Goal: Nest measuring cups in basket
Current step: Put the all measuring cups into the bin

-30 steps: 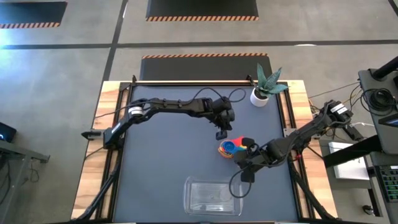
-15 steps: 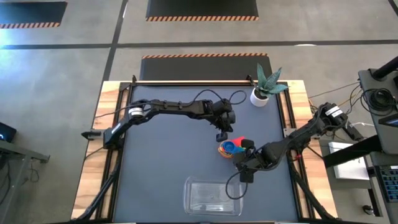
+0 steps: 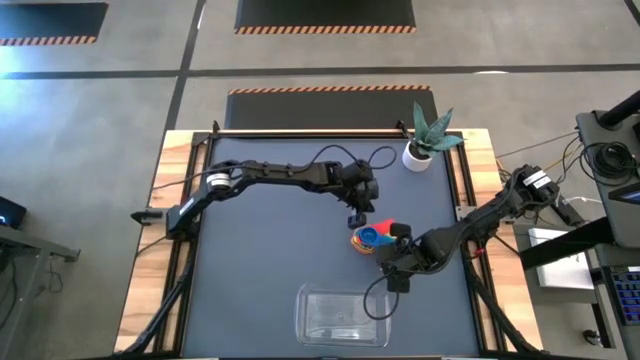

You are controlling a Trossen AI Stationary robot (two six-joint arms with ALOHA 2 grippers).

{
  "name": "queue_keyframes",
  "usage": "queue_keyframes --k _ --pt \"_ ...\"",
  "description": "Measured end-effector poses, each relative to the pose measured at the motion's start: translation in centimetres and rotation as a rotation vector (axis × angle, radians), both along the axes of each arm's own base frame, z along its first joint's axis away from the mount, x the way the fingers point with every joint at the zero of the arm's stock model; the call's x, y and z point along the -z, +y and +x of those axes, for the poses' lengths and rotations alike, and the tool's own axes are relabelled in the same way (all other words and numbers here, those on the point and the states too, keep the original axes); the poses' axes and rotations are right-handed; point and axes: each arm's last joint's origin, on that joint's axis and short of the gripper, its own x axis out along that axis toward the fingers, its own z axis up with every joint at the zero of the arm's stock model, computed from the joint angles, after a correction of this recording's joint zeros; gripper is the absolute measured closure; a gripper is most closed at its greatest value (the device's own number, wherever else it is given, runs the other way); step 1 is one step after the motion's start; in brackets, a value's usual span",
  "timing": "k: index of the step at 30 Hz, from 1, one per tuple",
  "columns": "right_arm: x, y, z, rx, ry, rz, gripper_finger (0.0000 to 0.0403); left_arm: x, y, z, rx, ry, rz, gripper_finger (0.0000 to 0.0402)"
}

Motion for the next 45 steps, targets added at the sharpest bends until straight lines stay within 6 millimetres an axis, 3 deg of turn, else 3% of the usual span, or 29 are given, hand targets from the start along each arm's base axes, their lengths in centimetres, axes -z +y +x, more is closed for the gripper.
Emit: queue_keyframes --k 19,26,33,45 --pt "-2.0 0.0 0.2 0.006 0.037 -0.049 0.0347 0.1 -0.4 -0.1 0.019 0.021 -0.009 0.0401" --pt "-2.6 0.0 0.1 0.014 0.054 -0.054 0.0347 -1.7 -0.3 0.2 0.015 0.004 0.016 0.0402" --pt "-3.1 0.4 0.3 0.004 0.036 -0.040 0.0347 -2.2 -0.2 0.3 0.016 -0.007 0.036 0.0401" --pt "-3.2 0.4 0.3 -0.011 0.032 -0.044 0.0347 -0.7 0.0 0.9 0.019 -0.007 0.035 0.0402"
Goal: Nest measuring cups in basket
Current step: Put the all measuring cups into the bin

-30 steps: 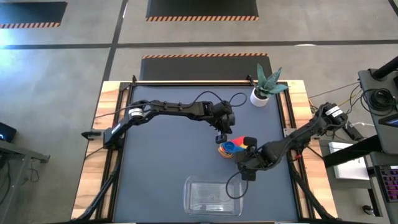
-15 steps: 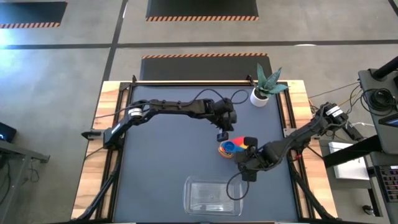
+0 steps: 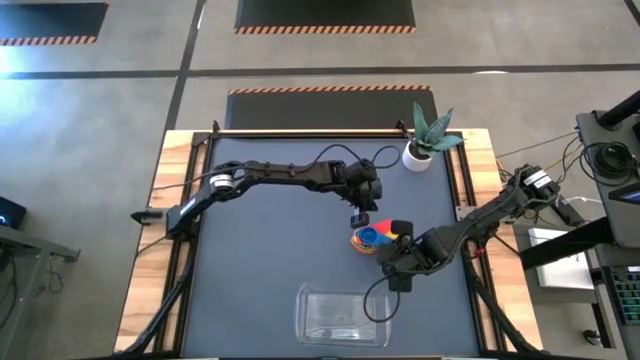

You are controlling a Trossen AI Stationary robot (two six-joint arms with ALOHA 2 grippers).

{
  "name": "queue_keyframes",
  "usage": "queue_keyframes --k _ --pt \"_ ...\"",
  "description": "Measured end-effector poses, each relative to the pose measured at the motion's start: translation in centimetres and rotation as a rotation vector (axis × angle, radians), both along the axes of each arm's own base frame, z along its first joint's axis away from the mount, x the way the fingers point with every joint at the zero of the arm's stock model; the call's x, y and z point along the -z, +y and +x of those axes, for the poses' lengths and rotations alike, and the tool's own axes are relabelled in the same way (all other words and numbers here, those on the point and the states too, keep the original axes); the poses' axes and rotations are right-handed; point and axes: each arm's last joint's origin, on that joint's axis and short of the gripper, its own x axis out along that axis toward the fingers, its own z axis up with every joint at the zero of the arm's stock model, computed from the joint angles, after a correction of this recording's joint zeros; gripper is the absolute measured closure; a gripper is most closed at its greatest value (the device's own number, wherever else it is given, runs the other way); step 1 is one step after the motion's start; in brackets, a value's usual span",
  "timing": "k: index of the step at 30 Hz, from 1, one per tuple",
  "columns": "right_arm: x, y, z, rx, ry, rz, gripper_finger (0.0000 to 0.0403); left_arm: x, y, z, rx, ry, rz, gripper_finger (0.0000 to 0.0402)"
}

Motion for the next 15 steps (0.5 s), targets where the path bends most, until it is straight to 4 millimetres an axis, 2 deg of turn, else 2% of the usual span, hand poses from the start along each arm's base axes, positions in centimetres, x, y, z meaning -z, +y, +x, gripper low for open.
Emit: queue_keyframes --k 9,15 --pt "0.4 -0.1 -0.1 -0.010 0.009 -0.008 0.0347 1.7 0.0 0.3 0.020 0.023 -0.028 0.0402" --pt "0.6 -0.1 -0.2 -0.011 0.011 -0.010 0.0347 1.9 -0.5 0.3 0.033 0.035 -0.040 0.0402"
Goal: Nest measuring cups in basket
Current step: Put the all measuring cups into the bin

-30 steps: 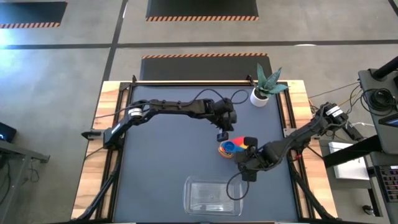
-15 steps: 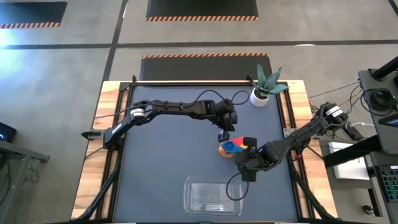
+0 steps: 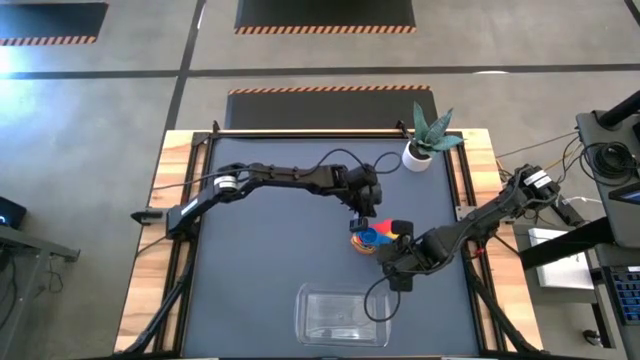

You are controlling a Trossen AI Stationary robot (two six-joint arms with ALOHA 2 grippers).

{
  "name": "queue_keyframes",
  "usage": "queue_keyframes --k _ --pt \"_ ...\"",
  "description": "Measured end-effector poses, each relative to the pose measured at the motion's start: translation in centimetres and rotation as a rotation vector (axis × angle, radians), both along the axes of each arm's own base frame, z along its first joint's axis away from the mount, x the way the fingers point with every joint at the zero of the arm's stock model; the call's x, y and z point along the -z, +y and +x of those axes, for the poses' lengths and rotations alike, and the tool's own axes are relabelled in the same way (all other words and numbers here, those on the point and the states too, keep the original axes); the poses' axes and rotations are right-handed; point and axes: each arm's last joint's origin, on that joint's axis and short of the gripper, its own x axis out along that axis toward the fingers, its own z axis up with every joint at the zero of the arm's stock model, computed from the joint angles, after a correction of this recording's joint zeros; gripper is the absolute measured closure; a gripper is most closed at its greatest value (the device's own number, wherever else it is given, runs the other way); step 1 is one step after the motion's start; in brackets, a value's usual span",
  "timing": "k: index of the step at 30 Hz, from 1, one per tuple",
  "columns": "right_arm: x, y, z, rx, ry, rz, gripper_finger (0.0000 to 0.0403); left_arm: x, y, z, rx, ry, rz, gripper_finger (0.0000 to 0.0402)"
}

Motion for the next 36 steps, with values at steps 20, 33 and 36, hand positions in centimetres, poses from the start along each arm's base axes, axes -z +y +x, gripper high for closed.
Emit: queue_keyframes --k 20,33,36 --pt "0.16 -0.60 -0.72 0.020 0.062 -0.084 0.0347 0.08 -0.61 -0.13 0.068 0.011 -0.057 0.0402" --pt "-0.10 0.12 -0.02 -0.008 -0.004 -0.001 0.0346 0.08 -0.61 -0.13 0.078 0.007 -0.045 0.0402" --pt "0.09 0.17 0.00 -0.011 -0.007 0.000 0.0347 0.08 -0.61 -0.13 0.078 0.007 -0.045 0.0402"
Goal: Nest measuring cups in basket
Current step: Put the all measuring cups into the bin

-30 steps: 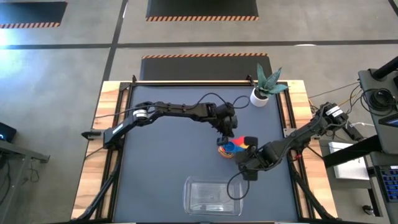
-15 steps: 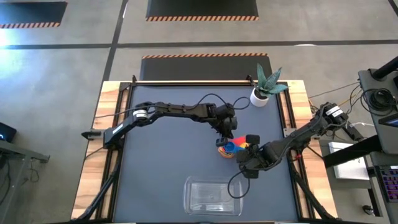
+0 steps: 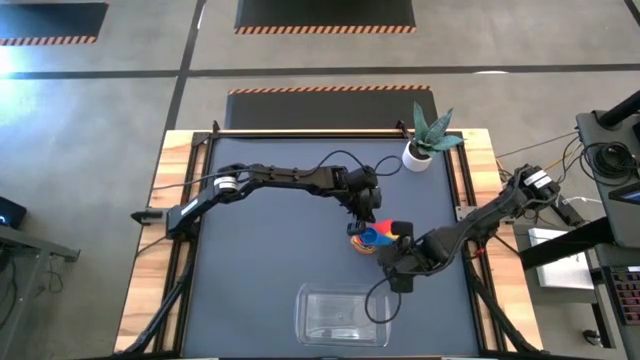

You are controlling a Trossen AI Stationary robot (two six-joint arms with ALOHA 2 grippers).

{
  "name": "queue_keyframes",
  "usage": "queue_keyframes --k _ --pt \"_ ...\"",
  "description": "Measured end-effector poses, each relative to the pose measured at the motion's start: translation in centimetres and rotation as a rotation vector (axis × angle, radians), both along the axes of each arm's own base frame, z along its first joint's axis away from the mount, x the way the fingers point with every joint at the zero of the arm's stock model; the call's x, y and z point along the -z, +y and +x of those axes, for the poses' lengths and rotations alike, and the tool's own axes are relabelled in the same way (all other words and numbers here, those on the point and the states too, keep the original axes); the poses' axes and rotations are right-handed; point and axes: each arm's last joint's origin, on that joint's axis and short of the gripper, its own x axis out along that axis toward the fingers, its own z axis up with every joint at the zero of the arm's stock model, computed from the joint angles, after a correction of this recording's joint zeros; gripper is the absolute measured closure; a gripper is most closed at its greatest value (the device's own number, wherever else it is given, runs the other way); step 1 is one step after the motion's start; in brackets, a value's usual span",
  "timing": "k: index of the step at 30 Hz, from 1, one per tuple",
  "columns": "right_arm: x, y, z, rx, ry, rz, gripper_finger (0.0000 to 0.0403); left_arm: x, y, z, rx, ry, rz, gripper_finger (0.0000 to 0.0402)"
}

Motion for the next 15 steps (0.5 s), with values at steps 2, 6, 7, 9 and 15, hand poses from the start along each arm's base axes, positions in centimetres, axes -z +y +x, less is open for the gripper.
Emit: queue_keyframes --k 2,6,7,9,15 --pt "0.4 0.0 -0.1 -0.001 0.013 -0.007 0.0347 0.0 0.0 0.0 0.000 0.000 0.000 0.0402" --pt "1.2 -0.1 -0.2 0.004 0.043 -0.019 0.0347 0.0 -0.1 0.0 0.019 -0.004 -0.018 0.0402" --pt "1.5 -0.1 -0.2 0.004 0.054 -0.025 0.0347 0.0 -0.1 0.0 0.022 -0.004 -0.020 0.0402" --pt "2.0 -0.1 -0.2 0.004 0.070 -0.035 0.0347 0.0 -0.2 0.0 0.031 -0.006 -0.028 0.0402" --pt "2.9 -0.3 -0.4 0.010 0.107 -0.074 0.0347 0.0 -0.4 0.0 0.047 -0.007 -0.031 0.0402"
